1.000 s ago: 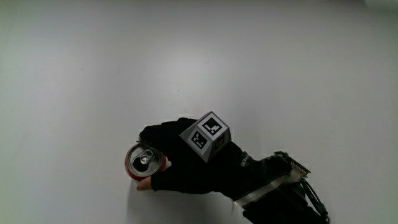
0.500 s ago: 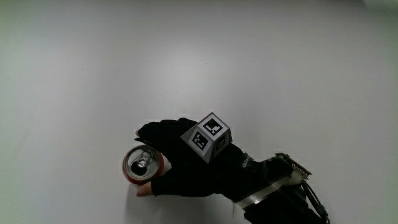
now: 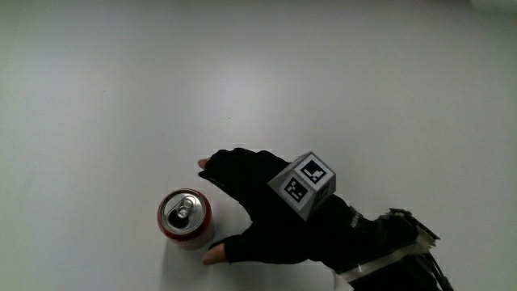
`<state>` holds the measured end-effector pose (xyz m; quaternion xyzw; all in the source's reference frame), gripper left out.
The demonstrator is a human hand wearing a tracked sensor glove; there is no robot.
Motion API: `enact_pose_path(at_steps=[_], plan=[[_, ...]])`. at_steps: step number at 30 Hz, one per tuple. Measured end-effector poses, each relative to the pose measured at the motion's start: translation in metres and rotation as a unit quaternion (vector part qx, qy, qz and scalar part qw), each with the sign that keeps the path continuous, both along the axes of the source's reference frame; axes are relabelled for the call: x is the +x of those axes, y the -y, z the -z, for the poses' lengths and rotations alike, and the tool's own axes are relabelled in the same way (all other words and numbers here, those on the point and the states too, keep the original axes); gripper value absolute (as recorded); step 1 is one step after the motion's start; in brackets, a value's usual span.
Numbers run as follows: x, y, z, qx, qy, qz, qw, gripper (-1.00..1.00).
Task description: Place cola
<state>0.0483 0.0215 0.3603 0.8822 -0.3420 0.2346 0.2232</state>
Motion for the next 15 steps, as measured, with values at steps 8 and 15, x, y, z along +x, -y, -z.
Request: enact_pose_path(at_steps=[8,15], plan=[[0.042,-0.016,-0.003,0.017,-0.054,-0.007,0.9984,-1.00],[0.075,-0.030,0.005,0.023,-0.081,-0.026,0.9961,-1.00]])
